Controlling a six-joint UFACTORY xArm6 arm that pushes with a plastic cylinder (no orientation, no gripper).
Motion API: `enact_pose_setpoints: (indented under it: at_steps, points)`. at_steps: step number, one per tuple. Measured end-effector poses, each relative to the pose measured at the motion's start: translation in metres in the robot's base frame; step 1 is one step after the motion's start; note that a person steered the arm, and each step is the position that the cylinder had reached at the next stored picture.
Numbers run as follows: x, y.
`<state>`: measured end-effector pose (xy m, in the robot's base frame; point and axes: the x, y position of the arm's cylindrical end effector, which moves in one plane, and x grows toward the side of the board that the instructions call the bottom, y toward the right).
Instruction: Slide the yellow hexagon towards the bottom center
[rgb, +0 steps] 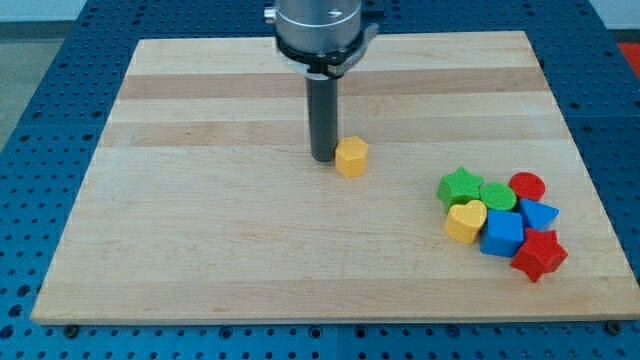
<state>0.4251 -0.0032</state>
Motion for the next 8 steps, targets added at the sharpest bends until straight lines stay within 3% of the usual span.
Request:
enact_pose_setpoints:
  at_steps: [4, 8]
  points:
    - [-0.033, 0.059]
    - [0.04, 0.048]
